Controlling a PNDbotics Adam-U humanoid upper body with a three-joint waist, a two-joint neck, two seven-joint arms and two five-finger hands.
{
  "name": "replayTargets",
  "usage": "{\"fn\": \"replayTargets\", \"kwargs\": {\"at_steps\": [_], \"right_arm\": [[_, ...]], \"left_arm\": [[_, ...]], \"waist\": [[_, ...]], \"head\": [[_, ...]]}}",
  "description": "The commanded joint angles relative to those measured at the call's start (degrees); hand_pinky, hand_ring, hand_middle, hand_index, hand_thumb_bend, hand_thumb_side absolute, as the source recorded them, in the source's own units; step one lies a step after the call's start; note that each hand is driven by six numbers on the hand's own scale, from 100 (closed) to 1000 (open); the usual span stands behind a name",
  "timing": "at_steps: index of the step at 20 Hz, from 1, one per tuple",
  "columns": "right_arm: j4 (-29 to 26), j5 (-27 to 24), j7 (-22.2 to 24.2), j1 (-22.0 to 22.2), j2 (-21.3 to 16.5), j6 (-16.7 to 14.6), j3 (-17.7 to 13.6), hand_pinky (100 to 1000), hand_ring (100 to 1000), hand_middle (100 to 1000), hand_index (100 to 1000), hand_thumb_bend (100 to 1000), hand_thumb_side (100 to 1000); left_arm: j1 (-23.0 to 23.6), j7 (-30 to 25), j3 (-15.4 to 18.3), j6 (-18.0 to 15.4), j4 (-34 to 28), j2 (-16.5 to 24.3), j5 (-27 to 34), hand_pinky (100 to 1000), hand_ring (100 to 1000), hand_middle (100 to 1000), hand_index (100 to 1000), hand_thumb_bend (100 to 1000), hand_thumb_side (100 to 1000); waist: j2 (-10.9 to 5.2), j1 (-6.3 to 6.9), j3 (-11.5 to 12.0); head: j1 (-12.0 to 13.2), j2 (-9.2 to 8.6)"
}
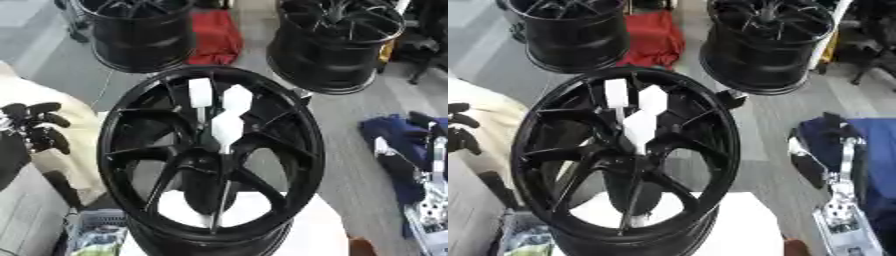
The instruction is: Pull the pin out of the wheel hub.
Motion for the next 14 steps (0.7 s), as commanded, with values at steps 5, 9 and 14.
{"fn": "replayTargets", "kwargs": {"at_steps": [5, 9, 14], "right_arm": [[-3.59, 4.89, 5.81, -8.88, -10.66, 2.81, 7.92, 784, 725, 760, 861, 448, 285], [-4.12, 2.35, 8.95, -14.00, -15.78, 2.75, 13.03, 793, 738, 774, 872, 473, 301], [-5.69, -1.83, 13.17, -20.85, -22.63, 5.57, 17.62, 817, 777, 815, 898, 489, 326]], "left_arm": [[-0.11, -0.33, -0.94, 0.85, -1.63, 1.74, -0.33, 561, 547, 641, 862, 100, 881], [-0.06, -0.33, -1.25, 0.93, -1.70, 1.89, -0.37, 561, 547, 641, 862, 100, 881], [-0.20, -0.33, -1.33, 0.86, -1.72, 1.87, -0.34, 561, 547, 641, 862, 100, 881]], "waist": [[-0.99, -0.50, 0.96], [-1.11, -0.71, 1.31], [-0.94, -0.74, 1.50]], "head": [[-1.32, -0.10], [-1.78, -0.10], [-2.30, -0.10]]}}
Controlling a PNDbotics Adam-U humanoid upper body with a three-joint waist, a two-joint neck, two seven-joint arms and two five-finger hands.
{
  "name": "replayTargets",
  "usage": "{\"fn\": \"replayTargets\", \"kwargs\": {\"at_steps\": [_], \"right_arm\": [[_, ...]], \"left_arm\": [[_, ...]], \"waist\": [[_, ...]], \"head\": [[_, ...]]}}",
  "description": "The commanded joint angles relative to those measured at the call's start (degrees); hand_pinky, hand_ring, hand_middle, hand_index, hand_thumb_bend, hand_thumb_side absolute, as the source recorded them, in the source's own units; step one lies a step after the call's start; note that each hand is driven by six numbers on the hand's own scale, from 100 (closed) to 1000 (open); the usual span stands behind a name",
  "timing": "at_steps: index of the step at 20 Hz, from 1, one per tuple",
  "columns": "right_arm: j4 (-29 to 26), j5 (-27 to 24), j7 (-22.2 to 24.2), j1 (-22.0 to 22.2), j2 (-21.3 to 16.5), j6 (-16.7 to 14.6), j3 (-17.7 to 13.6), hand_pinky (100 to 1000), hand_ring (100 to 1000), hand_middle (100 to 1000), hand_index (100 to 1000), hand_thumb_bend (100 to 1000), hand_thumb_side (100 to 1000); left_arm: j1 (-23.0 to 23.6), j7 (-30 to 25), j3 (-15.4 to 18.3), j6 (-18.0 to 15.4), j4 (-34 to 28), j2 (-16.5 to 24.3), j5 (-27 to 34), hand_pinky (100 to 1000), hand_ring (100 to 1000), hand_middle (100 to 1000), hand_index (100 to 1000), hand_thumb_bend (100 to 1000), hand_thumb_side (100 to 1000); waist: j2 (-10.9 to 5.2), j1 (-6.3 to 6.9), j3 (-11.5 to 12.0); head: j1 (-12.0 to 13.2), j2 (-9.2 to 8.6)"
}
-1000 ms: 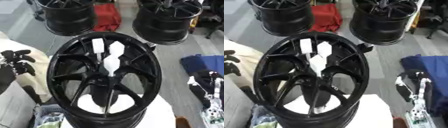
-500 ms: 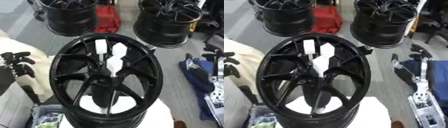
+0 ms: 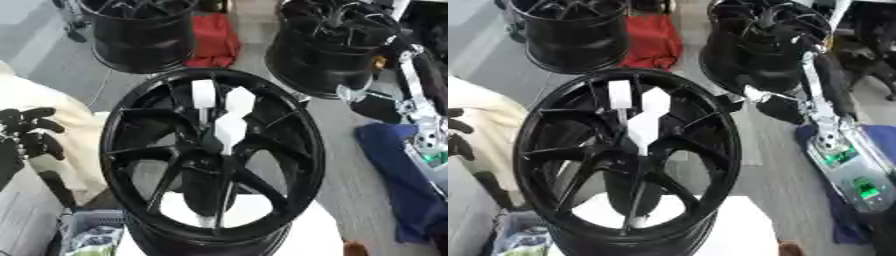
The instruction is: Pull the pin out of the wheel hub.
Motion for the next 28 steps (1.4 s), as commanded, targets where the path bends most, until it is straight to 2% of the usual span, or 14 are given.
{"fn": "replayTargets", "kwargs": {"at_steps": [1, 4, 6, 10, 17, 20, 28], "right_arm": [[-3.08, -2.86, 2.70, -4.07, -5.97, 0.45, 2.25, 817, 781, 818, 899, 489, 331], [-5.61, -5.27, 5.12, -8.00, -9.69, -1.48, 5.92, 819, 788, 824, 902, 491, 337], [-5.86, -6.96, 6.80, -10.73, -9.73, -1.64, 8.63, 823, 799, 831, 903, 493, 338], [-4.24, -10.13, 9.98, -15.90, -6.36, 0.73, 13.79, 829, 818, 845, 908, 491, 334], [1.83, -15.83, 15.68, -24.71, 1.23, 6.28, 22.72, 832, 826, 847, 913, 486, 330], [2.94, -18.29, 18.13, -26.59, 3.40, 8.74, 24.00, 834, 832, 848, 915, 484, 325], [4.59, -24.85, 24.69, -28.89, 6.44, 14.66, 24.56, 841, 840, 846, 914, 467, 308]], "left_arm": [[-0.61, -0.41, -0.69, 0.47, -1.13, 1.54, 0.10, 561, 547, 641, 862, 100, 881], [-0.85, -0.41, -1.35, 0.48, -1.16, 1.66, 0.04, 561, 548, 641, 862, 100, 882], [-0.87, -0.41, -1.45, 0.44, -1.20, 1.70, 0.01, 561, 548, 641, 862, 100, 882], [-0.75, -0.41, -1.37, 0.42, -1.22, 1.77, 0.00, 561, 548, 641, 862, 100, 882], [-0.66, -0.41, -0.86, 0.35, -1.32, 1.61, 0.05, 561, 548, 641, 862, 100, 883], [-0.75, -0.41, -0.85, 0.21, -1.30, 1.59, 0.08, 561, 548, 641, 862, 100, 883], [-0.97, -0.41, -1.05, -0.08, -1.24, 1.51, -0.08, 561, 549, 641, 863, 100, 886]], "waist": [[-0.52, -0.38, 0.99], [-0.35, -0.61, 1.78], [-0.30, -0.68, 1.84], [-0.35, -0.75, 1.50], [-0.10, -0.47, 0.76], [0.15, -0.41, 0.79], [0.61, -0.41, 1.17]], "head": [[-1.22, -0.10], [-1.89, -0.10], [-1.94, -0.10], [-1.78, -0.10], [-1.42, -0.10], [-1.65, -0.10], [-2.16, -0.10]]}}
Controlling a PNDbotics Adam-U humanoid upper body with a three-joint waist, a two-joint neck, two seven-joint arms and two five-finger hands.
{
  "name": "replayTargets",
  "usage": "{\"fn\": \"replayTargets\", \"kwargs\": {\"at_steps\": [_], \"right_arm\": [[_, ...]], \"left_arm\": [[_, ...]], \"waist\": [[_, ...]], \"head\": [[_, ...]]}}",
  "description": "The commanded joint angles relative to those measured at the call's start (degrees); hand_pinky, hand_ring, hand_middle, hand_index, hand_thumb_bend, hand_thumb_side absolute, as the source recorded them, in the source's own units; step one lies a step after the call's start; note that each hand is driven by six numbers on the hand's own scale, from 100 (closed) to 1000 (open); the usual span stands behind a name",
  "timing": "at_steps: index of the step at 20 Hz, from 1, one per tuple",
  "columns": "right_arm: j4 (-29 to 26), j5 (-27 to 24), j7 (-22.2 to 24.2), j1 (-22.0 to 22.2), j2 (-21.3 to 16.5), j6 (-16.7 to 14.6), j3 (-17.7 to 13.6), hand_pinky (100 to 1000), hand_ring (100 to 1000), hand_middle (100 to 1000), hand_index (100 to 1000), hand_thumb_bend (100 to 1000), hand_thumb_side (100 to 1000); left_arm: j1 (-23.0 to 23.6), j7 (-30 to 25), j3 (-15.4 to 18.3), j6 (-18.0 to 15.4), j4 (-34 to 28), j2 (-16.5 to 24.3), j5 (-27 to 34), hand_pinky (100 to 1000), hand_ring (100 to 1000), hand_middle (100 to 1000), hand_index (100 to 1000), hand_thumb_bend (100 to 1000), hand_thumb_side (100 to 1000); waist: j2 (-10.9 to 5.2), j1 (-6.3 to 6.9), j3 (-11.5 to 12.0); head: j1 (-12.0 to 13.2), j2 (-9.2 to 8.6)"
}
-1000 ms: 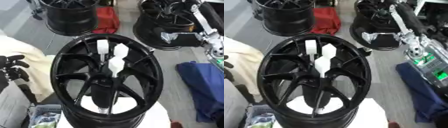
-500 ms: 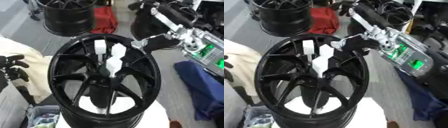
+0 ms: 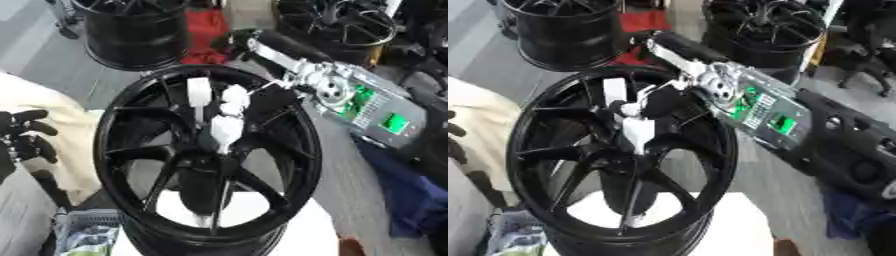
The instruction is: Pull the pin out of the wheel hub.
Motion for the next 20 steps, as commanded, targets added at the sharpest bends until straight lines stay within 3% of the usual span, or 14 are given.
{"fn": "replayTargets", "kwargs": {"at_steps": [1, 7, 11, 20], "right_arm": [[0.19, -2.85, 2.55, -1.85, 0.11, 2.26, -0.75, 843, 842, 846, 914, 441, 304], [1.61, -7.98, 7.86, -3.32, 0.79, 7.54, -2.22, 858, 867, 855, 915, 460, 291], [3.63, -6.49, 11.25, -3.68, 1.55, 10.49, -2.97, 876, 889, 863, 921, 448, 297], [8.91, 1.23, 19.10, -3.49, 2.06, 7.90, -5.71, 896, 913, 872, 928, 444, 295]], "left_arm": [[-0.58, -0.36, 0.00, 0.02, -1.07, 1.02, -0.06, 562, 549, 641, 864, 100, 886], [-0.57, -0.36, -0.17, -0.08, -1.03, 0.94, -0.12, 562, 549, 642, 864, 100, 886], [-0.61, -0.36, -0.21, -0.22, -0.98, 0.97, -0.05, 562, 549, 641, 864, 100, 885], [-0.75, -0.36, -0.26, -0.47, -0.88, 0.99, 0.14, 562, 550, 642, 864, 100, 883]], "waist": [[-0.38, 0.43, 0.02], [-0.42, 0.47, 0.07], [-0.39, 0.56, 0.21], [-0.30, 0.77, 0.35]], "head": [[-0.32, -0.10], [-0.40, -0.10], [-0.46, -0.10], [-0.62, -0.10]]}}
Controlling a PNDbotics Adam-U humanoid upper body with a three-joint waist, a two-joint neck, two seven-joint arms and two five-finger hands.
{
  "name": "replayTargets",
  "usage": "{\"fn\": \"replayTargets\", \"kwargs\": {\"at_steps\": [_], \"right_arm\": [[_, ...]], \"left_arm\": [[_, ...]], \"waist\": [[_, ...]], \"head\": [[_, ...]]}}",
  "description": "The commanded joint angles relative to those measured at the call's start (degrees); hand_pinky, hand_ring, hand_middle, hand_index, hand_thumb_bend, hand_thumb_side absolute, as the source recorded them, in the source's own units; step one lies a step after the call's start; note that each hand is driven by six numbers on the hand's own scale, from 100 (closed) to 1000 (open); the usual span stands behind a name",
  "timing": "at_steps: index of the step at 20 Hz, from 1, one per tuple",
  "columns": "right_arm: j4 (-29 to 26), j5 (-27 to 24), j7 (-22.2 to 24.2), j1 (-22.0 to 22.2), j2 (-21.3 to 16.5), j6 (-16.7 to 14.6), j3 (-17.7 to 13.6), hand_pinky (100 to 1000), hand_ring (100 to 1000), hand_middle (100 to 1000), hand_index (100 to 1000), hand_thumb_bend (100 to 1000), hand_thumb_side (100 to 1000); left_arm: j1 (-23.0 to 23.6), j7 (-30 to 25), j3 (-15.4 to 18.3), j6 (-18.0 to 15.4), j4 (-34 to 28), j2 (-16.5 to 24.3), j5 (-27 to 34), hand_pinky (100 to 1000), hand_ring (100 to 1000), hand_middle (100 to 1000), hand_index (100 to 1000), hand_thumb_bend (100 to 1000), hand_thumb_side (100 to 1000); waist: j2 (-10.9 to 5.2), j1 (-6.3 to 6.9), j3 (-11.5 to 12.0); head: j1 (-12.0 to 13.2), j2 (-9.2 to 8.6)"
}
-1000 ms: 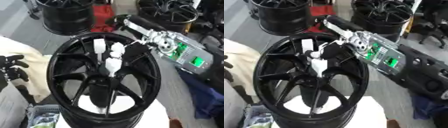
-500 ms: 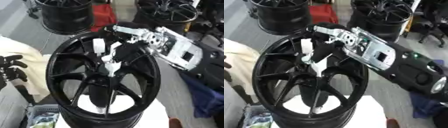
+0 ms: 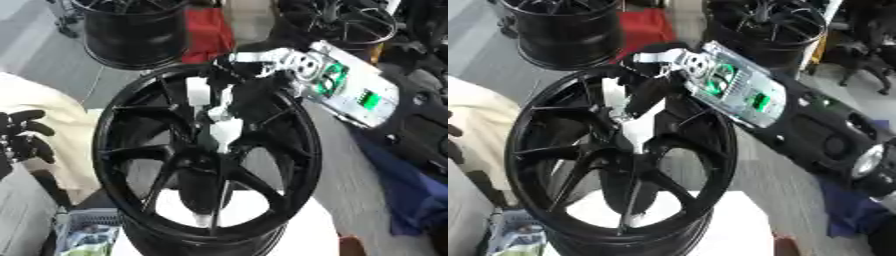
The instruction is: Pull the pin out of the wheel hub.
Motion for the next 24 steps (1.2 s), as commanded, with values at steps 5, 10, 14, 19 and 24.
{"fn": "replayTargets", "kwargs": {"at_steps": [5, 10, 14, 19, 24], "right_arm": [[7.80, 6.39, 6.16, -2.33, 0.71, -0.54, -4.11, 906, 921, 874, 934, 447, 288], [11.93, 10.72, 10.49, -3.11, 1.80, -3.21, -6.29, 907, 921, 873, 934, 447, 287], [13.14, 14.18, 13.94, -3.16, 2.04, -5.71, -7.88, 907, 921, 873, 934, 447, 287], [13.86, 18.51, 18.28, -3.12, 2.26, -8.45, -9.94, 902, 915, 871, 944, 437, 303], [18.93, 22.79, 22.48, -5.18, 5.82, -6.45, -9.66, 883, 898, 860, 939, 435, 316]], "left_arm": [[-0.78, -0.26, -0.39, -0.25, -0.75, 0.95, 0.43, 562, 550, 642, 864, 100, 883], [-0.79, -0.26, -0.47, -0.46, -0.62, 0.94, 0.48, 561, 550, 642, 864, 100, 883], [-0.79, -0.26, -0.46, -0.55, -0.55, 0.93, 0.47, 561, 550, 642, 864, 100, 883], [-0.77, -0.26, -0.43, -0.60, -0.51, 0.90, 0.47, 562, 551, 643, 864, 100, 884], [-0.56, -0.26, -0.83, -0.55, -0.41, 0.71, 0.23, 562, 551, 643, 864, 100, 886]], "waist": [[-0.29, 0.76, 0.15], [-0.26, 0.88, 0.09], [-0.26, 0.92, 0.05], [-0.27, 0.96, 0.01], [-0.46, 0.93, 0.28]], "head": [[-0.41, -0.10], [-0.47, -0.10], [-0.44, -0.10], [-0.41, -0.10], [-1.10, -0.10]]}}
